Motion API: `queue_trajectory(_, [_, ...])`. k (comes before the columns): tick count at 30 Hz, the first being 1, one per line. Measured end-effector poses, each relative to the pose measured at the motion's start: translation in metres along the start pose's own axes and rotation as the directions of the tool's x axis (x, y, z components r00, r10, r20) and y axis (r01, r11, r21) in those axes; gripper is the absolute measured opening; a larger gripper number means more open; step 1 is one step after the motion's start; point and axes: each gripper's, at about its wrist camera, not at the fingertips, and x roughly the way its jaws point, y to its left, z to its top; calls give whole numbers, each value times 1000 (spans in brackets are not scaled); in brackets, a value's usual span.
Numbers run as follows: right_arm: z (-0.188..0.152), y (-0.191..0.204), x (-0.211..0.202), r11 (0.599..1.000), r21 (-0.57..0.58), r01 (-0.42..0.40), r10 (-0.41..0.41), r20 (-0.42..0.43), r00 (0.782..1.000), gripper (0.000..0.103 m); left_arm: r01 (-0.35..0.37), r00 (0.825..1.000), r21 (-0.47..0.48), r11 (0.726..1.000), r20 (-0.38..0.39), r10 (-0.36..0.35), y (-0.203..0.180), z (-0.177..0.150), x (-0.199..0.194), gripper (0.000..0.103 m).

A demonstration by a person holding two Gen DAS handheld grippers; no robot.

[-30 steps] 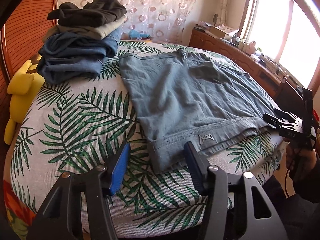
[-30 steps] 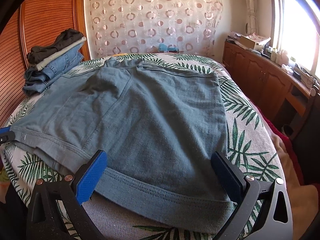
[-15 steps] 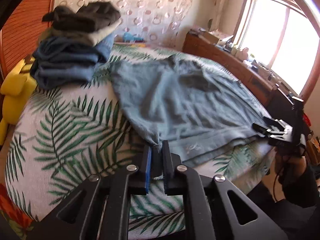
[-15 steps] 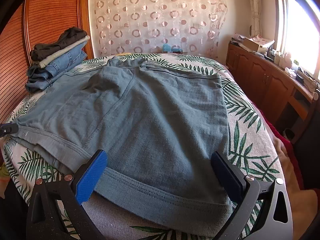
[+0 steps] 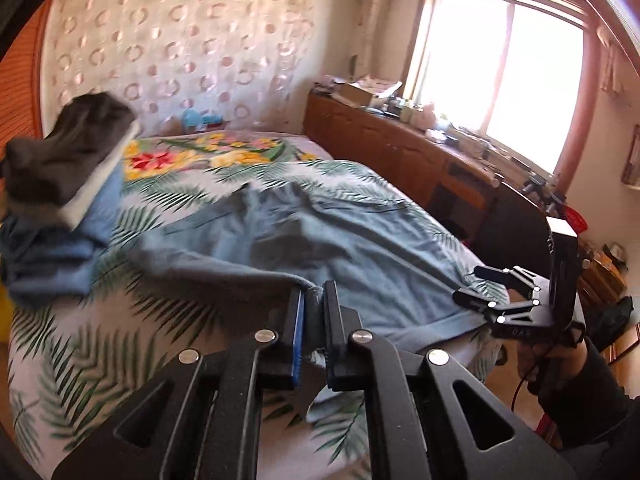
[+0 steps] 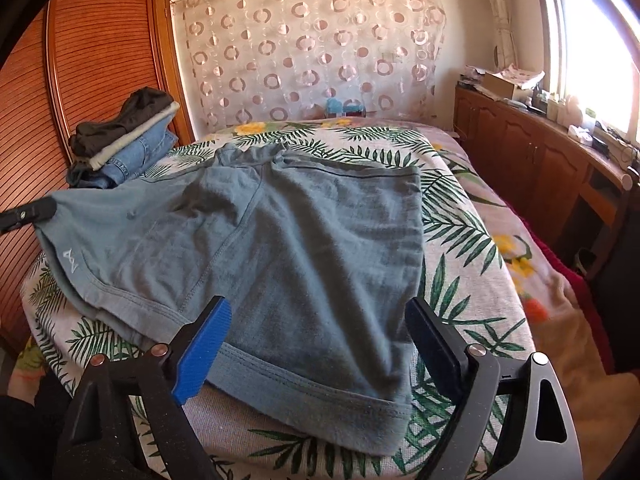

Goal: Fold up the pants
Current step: 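Grasp the leg hem with the left tool, fold it over, release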

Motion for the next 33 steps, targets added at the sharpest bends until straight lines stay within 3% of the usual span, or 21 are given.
queue_trajectory(10, [-5, -7, -2, 1000, 25, -16, 16, 1, 1000, 85, 84, 996, 79, 993, -3, -85, -45, 39, 31, 9])
queue_trajectory(17, [-8, -10, -3, 999, 46, -19, 19, 8, 1000, 85, 119, 993, 96, 988, -16, -118, -68, 49, 49, 9])
queue_trajectory(22, [-9, -12, -2, 998, 60, -26, 26, 10, 1000, 85, 107, 994, 96, 990, -40, -103, -72, 44, 58, 9])
queue_trajectory(28, [-12, -11, -1, 997, 65, -32, 31, 3, 1000, 85, 22, 1000, 114, 993, -11, -21, -68, 41, 54, 10])
queue_trajectory(31, [-11, -9, 1, 997, 64, -33, 33, -1, 999, 85, 2, 1000, 101, 995, 2, -2, -62, 39, 45, 24])
queue_trajectory(33, [-10, -7, 2, 998, 61, -33, 33, -3, 999, 85, -18, 1000, 96, 995, 18, 16, -56, 38, 39, 48])
